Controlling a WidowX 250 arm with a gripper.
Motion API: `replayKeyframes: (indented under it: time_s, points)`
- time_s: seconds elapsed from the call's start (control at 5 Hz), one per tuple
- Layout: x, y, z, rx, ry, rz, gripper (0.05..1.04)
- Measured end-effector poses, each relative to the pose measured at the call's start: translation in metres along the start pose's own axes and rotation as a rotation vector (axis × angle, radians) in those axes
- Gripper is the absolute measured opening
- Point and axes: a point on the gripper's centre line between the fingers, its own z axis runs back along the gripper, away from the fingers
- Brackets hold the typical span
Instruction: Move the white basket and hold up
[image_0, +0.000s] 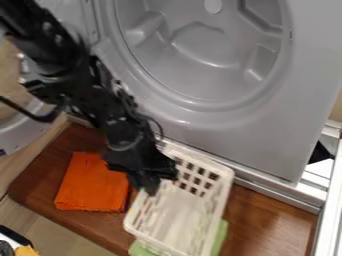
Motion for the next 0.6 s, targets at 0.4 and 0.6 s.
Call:
replayKeyframes:
  time_s: [0.4, 0.6]
  points:
    - [-0.001, -0.039, -0.008, -0.047, 0.027, -0.115, 0.086]
    - [0.003, -0.056, -0.013, -0.074, 0.034, -0.160, 0.086]
